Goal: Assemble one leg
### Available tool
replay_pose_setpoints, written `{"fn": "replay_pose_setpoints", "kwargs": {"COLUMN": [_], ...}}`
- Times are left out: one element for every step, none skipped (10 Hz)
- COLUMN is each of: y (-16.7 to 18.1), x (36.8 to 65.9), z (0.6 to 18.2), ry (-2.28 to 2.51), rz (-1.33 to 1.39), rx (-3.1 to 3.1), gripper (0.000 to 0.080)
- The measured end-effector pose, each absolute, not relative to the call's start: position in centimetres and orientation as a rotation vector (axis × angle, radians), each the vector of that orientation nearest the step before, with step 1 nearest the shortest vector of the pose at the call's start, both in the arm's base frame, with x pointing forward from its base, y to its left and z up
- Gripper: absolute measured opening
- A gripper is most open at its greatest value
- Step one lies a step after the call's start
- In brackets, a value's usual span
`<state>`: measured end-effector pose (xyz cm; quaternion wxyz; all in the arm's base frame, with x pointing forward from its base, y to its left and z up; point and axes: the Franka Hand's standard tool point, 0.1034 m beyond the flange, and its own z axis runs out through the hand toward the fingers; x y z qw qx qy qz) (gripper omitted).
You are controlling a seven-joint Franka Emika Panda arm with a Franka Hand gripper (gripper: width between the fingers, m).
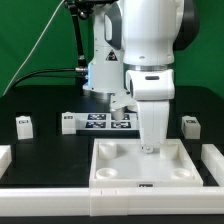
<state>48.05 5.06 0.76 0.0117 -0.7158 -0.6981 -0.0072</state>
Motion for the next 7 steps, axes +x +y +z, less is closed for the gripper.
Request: {"fn": "replay_pose_setpoints", "kwargs": {"y": [5.8,7.1,7.9,8.4,8.5,8.5,8.4], "x": [48.1,48.4,48.8,49.0,49.0,49.0,49.0], "z": [0.8,0.8,0.8,0.8,0.8,0.8,0.8], "ry": [-2.174,-2.181,-2.191,-2.189,-2.19,-2.189,-2.189], "rz": [-0.032,-0.043,-0.048,-0.046,-0.039,-0.039,-0.04], "rx": [-2.235,-2.224,-2.215,-2.216,-2.213,-2.213,-2.213], "gripper": [0.0062,0.0062,0.0062,0.0062,0.0062,0.0062,0.0064]}}
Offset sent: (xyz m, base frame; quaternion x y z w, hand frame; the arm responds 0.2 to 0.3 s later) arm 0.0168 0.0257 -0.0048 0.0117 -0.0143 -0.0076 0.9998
